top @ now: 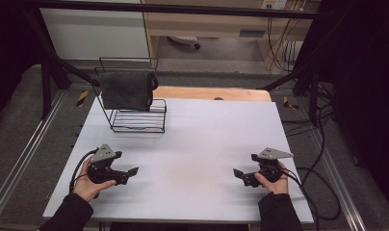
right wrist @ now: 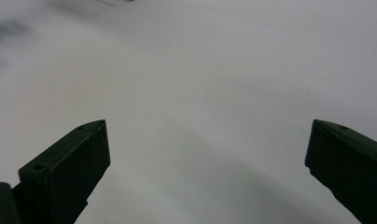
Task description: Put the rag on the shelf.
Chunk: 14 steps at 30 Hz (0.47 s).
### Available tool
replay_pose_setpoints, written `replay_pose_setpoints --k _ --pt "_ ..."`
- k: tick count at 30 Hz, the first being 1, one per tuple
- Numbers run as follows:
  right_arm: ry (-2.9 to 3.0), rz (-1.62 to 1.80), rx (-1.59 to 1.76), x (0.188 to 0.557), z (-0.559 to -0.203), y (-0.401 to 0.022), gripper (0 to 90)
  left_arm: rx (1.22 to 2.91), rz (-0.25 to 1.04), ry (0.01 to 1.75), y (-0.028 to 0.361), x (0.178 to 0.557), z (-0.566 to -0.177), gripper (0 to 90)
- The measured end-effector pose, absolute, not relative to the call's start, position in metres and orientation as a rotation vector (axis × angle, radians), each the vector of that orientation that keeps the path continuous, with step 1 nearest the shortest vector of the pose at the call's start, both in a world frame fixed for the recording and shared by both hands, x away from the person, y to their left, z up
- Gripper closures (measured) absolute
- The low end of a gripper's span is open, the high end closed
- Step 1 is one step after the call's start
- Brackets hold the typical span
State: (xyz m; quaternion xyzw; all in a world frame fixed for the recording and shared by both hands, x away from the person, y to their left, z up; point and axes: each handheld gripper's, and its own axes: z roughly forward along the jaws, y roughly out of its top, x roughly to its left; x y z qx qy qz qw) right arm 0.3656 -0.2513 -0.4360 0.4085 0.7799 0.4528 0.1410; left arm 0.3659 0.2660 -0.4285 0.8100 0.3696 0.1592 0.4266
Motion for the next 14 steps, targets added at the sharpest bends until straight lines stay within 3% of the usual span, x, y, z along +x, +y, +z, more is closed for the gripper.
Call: replay_pose_setpoints --k 14 --pt "2.271 1.286 1.185 0.361 -0.445 -0.261 0.8 2.068 0.395 0.921 0.270 0.364 -0.441 7.5"
